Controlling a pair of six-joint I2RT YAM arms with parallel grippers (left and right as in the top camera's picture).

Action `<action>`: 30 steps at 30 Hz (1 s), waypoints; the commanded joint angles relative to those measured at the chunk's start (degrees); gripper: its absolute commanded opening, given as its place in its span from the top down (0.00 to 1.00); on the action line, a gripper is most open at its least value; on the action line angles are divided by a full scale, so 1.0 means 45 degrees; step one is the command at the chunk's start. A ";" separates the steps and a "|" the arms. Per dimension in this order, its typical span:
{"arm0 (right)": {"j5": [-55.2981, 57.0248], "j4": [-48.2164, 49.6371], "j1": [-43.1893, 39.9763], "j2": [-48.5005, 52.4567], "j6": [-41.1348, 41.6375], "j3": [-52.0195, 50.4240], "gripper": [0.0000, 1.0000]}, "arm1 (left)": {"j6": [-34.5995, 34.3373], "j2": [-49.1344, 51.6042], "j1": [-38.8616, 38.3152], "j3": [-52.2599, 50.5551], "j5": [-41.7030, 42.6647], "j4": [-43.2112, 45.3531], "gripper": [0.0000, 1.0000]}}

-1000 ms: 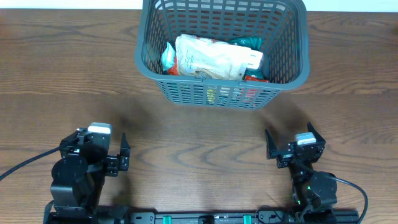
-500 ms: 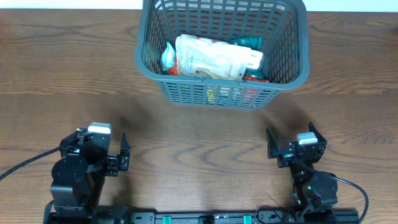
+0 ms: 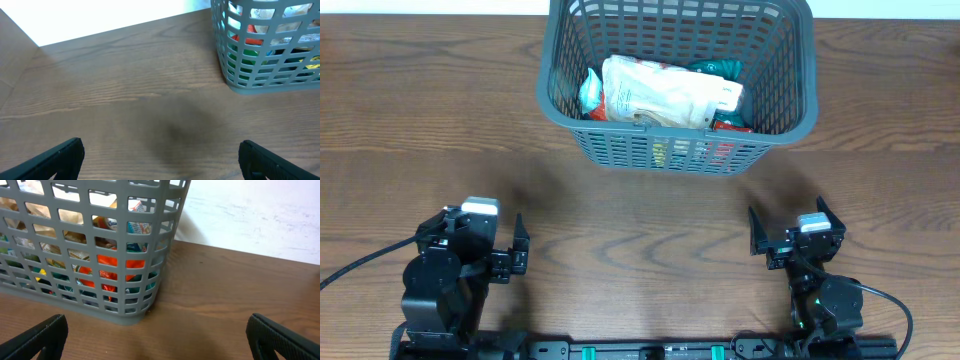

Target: Pack container

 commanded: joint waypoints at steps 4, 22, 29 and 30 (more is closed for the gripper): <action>0.0044 -0.0029 -0.0053 -0.0112 0.0185 -0.0049 0.01 | 0.0073 -0.0049 -0.0053 -0.0049 -0.0010 0.0039 0.01; 0.0044 -0.0029 -0.0053 -0.0112 0.0189 -0.0049 0.01 | -0.1467 -0.4886 -0.0661 -0.6533 0.2390 0.6543 0.03; 0.0044 -0.0029 -0.0053 -0.0112 0.0189 -0.0049 0.01 | -0.1821 -0.4911 -0.0661 -0.8427 0.0627 0.9146 0.01; 0.0044 -0.0029 -0.0053 -0.0112 0.0185 -0.0049 0.01 | -0.2016 -0.4911 -0.0661 -0.8592 0.0384 0.9156 0.01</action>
